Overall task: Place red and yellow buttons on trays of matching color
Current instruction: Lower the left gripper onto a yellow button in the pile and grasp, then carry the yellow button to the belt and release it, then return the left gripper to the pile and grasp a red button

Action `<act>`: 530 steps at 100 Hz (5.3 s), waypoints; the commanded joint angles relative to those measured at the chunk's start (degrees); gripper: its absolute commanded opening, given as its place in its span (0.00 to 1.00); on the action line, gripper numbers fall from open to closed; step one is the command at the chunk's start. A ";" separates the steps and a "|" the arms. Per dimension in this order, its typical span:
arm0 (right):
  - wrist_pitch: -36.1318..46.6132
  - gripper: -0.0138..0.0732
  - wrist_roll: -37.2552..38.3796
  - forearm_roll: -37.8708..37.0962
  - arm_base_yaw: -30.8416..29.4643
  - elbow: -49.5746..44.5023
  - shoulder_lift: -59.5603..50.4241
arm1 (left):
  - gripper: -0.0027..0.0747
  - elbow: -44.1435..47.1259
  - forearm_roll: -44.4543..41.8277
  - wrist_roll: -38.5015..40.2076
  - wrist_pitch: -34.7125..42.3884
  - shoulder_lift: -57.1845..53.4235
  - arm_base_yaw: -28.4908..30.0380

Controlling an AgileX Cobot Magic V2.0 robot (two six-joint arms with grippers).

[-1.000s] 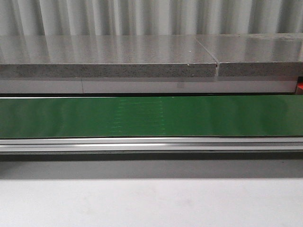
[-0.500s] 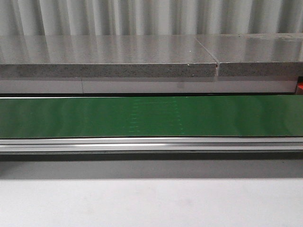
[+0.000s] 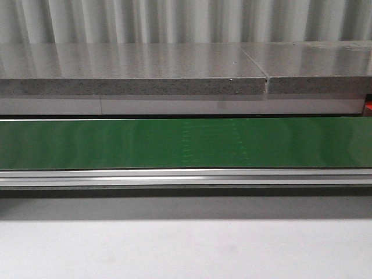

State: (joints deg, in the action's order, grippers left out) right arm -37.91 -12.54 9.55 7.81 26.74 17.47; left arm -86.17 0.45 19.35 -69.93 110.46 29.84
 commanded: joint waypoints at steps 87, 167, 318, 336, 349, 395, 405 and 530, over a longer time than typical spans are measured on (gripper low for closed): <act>3.80 0.08 -0.65 0.26 0.15 1.27 0.49 | 0.43 -1.66 2.76 0.39 -1.34 -0.86 0.12; 3.80 0.08 -0.65 0.26 0.15 1.27 0.49 | 0.29 -5.79 2.78 -8.23 -2.90 -16.37 -4.96; 3.80 0.08 -0.65 0.26 0.15 1.27 0.49 | 0.69 -7.17 12.64 -16.35 1.91 -16.05 -22.95; 3.80 0.08 -0.65 0.26 0.15 1.27 0.49 | 0.69 -7.17 9.30 -15.49 4.69 -19.97 -21.82; 3.80 0.08 -0.65 0.26 0.15 1.27 0.49 | 0.69 -7.17 4.53 -12.91 3.21 -20.89 -19.13; 3.80 0.08 -0.65 0.26 0.15 1.27 0.49 | 0.69 -7.17 1.78 -12.91 -2.91 -14.22 -7.16; 3.80 0.08 -0.65 0.26 0.15 1.27 0.49 | 0.68 -7.17 1.68 -12.91 -2.91 -11.54 -6.18; 3.80 0.08 -0.65 0.26 0.15 1.27 0.49 | 0.32 -7.27 -1.96 -12.91 9.26 3.06 -4.46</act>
State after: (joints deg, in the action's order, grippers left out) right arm -37.91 -12.64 9.55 7.81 26.74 17.47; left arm -91.75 -1.50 5.82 -61.84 116.51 25.24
